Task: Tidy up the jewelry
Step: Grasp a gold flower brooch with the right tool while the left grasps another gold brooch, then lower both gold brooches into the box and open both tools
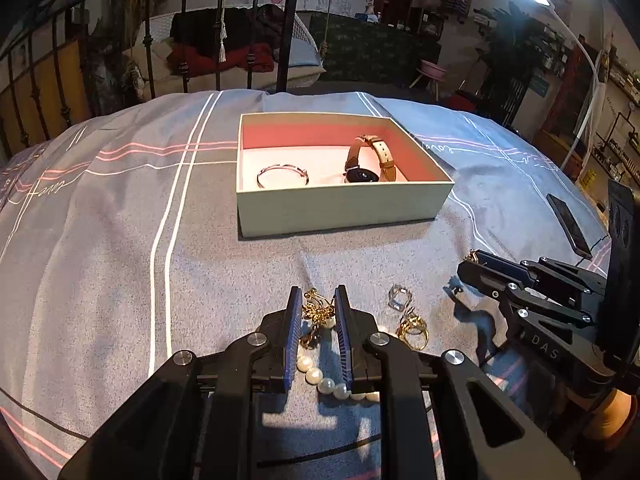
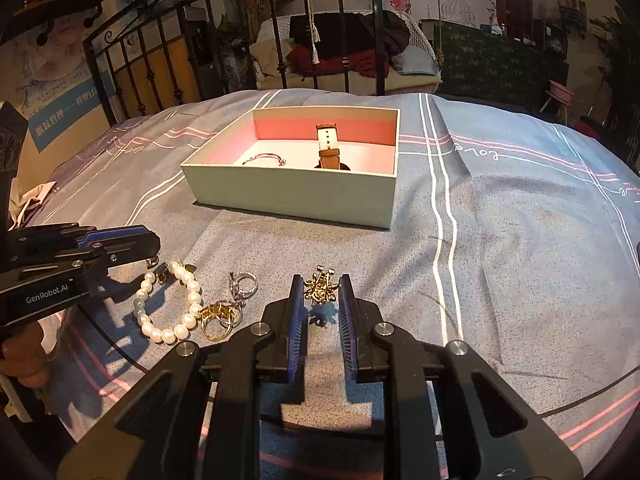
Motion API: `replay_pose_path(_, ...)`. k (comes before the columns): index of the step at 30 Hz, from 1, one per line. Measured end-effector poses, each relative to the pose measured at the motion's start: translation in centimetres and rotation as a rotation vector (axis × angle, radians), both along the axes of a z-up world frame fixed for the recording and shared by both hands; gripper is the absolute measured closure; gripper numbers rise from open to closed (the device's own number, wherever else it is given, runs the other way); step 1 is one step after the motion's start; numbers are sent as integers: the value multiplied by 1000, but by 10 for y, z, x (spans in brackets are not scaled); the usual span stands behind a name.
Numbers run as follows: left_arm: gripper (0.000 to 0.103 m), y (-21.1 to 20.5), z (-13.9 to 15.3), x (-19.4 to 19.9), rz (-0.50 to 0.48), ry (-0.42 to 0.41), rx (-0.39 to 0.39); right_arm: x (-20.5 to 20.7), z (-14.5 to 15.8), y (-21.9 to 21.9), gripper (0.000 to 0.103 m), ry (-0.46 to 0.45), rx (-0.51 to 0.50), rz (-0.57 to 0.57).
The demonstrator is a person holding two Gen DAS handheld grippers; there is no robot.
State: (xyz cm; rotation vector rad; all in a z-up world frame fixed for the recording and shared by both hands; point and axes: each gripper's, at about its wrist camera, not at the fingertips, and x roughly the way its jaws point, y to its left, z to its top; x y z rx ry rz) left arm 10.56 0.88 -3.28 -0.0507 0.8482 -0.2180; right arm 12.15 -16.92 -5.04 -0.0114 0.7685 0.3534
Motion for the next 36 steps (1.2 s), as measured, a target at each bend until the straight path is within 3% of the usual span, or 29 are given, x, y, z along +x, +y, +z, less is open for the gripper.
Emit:
replay_pose_path(14,87,-13,47,94,58,-91,23,85,54,21,84,-95,5,15)
replay_pose_path(25,87,-12,24,159,102,60,15,156,48,29,84,-30,-10,-9)
replay_pose_path(36,87,-16,-2,180,91,143,40,177,23,36,84,37,-36,-28)
